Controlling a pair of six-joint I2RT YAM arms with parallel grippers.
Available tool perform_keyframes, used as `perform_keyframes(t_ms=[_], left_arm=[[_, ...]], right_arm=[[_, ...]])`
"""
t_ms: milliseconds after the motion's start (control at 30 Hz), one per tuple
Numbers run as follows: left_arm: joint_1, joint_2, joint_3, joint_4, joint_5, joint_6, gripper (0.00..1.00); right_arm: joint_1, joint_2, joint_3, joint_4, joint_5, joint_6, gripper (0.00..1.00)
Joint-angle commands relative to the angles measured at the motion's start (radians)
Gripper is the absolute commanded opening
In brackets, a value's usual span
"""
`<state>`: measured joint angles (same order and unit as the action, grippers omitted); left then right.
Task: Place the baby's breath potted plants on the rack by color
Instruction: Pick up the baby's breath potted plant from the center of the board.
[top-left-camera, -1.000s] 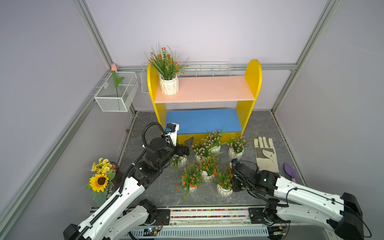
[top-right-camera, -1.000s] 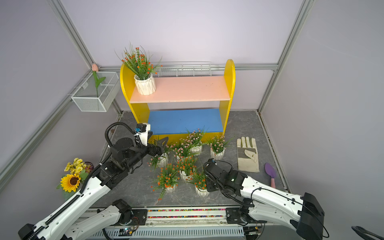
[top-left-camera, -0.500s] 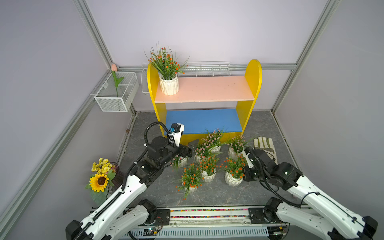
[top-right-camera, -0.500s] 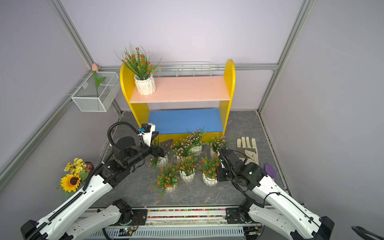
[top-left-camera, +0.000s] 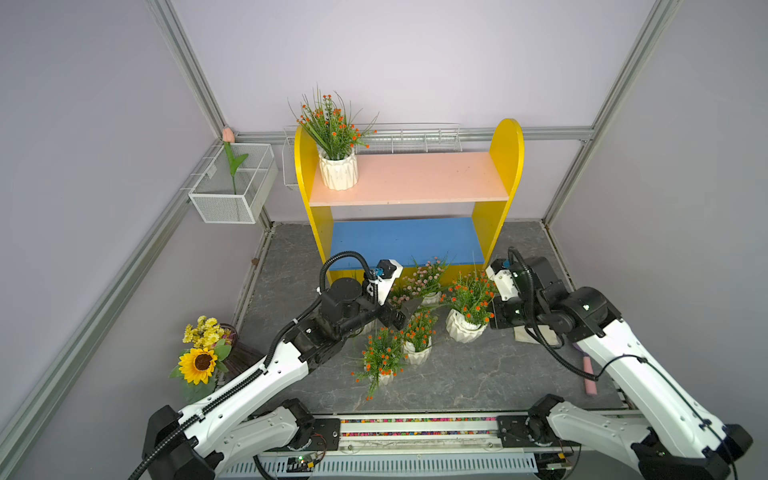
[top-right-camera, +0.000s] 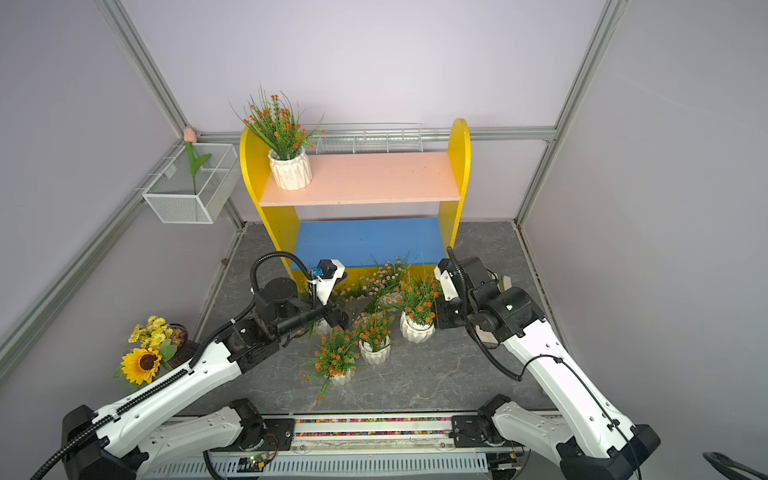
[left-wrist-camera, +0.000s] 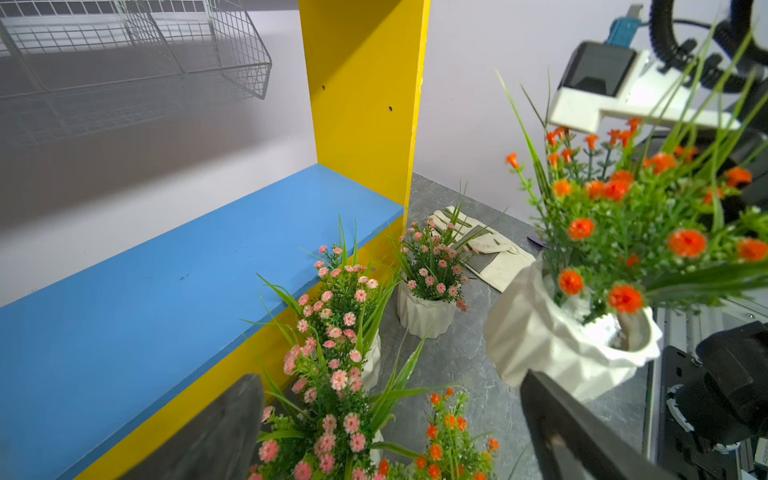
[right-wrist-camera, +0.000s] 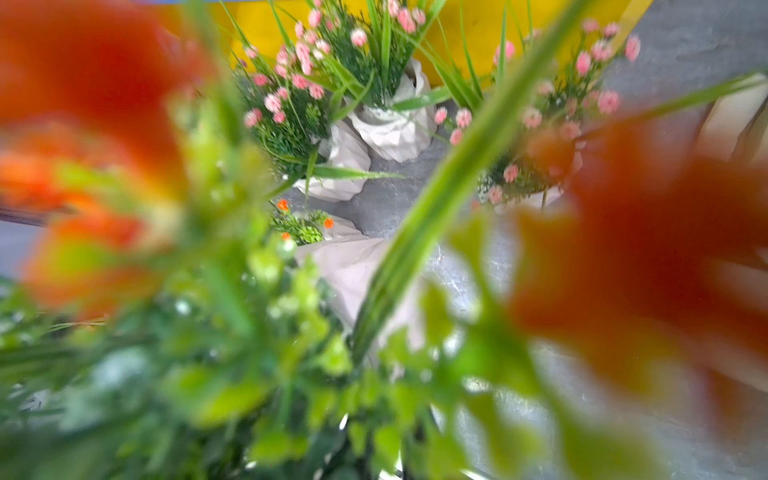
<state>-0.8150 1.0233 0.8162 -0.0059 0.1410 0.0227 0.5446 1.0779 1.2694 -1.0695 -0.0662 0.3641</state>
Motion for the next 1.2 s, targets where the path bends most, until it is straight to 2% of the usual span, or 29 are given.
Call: perform_keyframes(t_ms=[0,167,333,500,767,1167], left_arm=[[-0.005,-0.005,-0.037,0.081,0.024,0.018,1.0],[-0.022,-0.009,-0.061,0.132,0.075,0.023,1.0],[-0.123,0.021,-0.055,0.151,0.001,0.097,1.0],[-0.161,0.073,-0.024,0.178,-0.004,0.109,1.0],[-0.185,0.159,0.014,0.282,-0.01,0.098,1.0],[-0.226,0.291,0.113,0.293,0.0,0.129,1.0]], right_arm=[[-0.025,0.018,0.068,0.017,-0.053,-0.051,0.11],[-0.05,0.057,0.151,0.012,-0.066,-0.075,0.11],[-0.059,0.096,0.227,-0.002,-0.082,-0.092,0.11],[-0.061,0.124,0.28,-0.011,-0.098,-0.105,0.11],[-0.061,0.129,0.292,-0.001,-0.136,-0.104,0.11],[-0.062,0.137,0.286,0.019,-0.168,-0.107,0.11]])
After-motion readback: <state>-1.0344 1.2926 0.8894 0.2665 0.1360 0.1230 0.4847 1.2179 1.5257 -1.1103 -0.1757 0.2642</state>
